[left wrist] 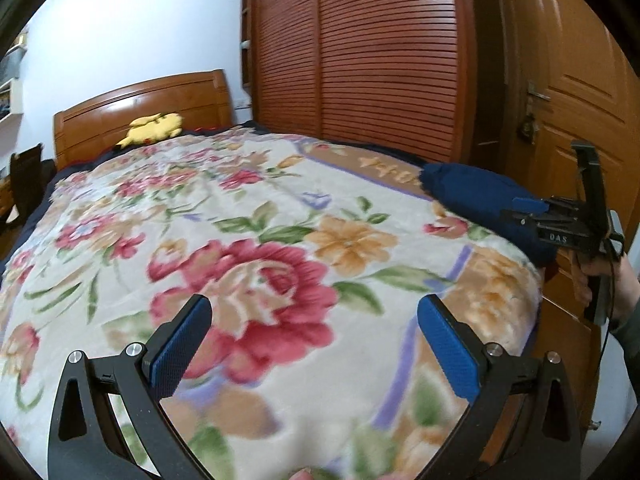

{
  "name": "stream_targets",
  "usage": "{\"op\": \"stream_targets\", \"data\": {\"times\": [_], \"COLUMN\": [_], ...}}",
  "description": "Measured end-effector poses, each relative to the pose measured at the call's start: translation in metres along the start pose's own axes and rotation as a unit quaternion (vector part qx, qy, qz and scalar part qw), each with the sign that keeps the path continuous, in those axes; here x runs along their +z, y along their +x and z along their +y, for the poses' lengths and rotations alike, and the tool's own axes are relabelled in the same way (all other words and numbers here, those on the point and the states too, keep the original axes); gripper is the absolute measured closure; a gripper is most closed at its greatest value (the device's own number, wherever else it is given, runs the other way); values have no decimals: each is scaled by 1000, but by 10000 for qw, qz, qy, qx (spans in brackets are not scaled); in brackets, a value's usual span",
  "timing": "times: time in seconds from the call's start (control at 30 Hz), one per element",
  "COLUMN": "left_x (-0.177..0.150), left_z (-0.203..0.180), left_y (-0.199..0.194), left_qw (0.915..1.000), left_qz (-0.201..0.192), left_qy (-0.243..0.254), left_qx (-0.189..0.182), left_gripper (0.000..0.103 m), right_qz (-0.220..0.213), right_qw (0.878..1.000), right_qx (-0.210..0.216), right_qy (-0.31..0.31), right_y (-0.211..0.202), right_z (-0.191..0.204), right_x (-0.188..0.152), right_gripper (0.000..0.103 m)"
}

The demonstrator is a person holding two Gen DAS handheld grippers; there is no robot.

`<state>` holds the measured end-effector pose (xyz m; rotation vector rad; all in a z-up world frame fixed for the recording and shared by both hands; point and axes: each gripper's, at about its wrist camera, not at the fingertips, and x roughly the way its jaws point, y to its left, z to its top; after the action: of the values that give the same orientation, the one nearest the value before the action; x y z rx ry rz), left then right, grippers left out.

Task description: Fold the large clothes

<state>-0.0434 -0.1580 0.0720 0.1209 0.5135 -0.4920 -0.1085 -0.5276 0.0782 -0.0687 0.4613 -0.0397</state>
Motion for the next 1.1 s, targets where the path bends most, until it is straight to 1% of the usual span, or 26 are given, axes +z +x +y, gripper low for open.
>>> {"op": "stream_targets", "data": {"times": [0.1,0.2,0.27,0.3,0.43,0.5,0.6,0.7,0.73,0.77,0.83,0.97,1.1], "left_x": [-9,-20,-27,-30,-46,-53,-65,-77,-81,-85,-89,-97,-104], "left_z": [22,47,61,67,92,102,117,130,135,138,145,156,163], "left_y": [-9,-18,-24,-26,-39,-44,-51,-55,-57,-58,-59,-63,-64], "left_qw": [9997,9987,9977,9973,9938,9912,9869,9834,9818,9805,9785,9742,9729], "left_qz": [-7,-31,-43,-50,-87,-136,-180,-271,-307,-323,-347,-376,-318], "left_qy": [-157,-283,-338,-383,-537,-554,-618,-740,-791,-832,-895,-995,-1047], "left_qx": [182,427,578,632,973,1191,1482,1637,1701,1752,1828,1991,2037], "left_gripper": [0,0,0,0,0,0,0,0,0,0,0,0,0], "right_qz": [-88,-185,-252,-267,-298,-326,-378,-451,-480,-510,-539,-524,-583], "right_qw": [9987,9947,9908,9887,9813,9798,9795,9802,9803,9797,9790,9793,9798], "right_qx": [483,961,1276,1415,1848,1927,1954,1913,1896,1920,1949,1924,1880], "right_qy": [-141,-304,-388,-413,-452,-425,-317,-249,-269,-285,-276,-349,-347], "right_y": [2,3,3,6,12,20,31,39,53,63,66,75,75], "right_z": [45,89,118,129,171,189,204,214,218,225,239,246,249], "right_x": [4,10,13,14,14,13,10,4,2,-1,-4,-10,-9], "right_gripper": [50,50,47,45,42,42,41,41,41,41,41,41,41]}}
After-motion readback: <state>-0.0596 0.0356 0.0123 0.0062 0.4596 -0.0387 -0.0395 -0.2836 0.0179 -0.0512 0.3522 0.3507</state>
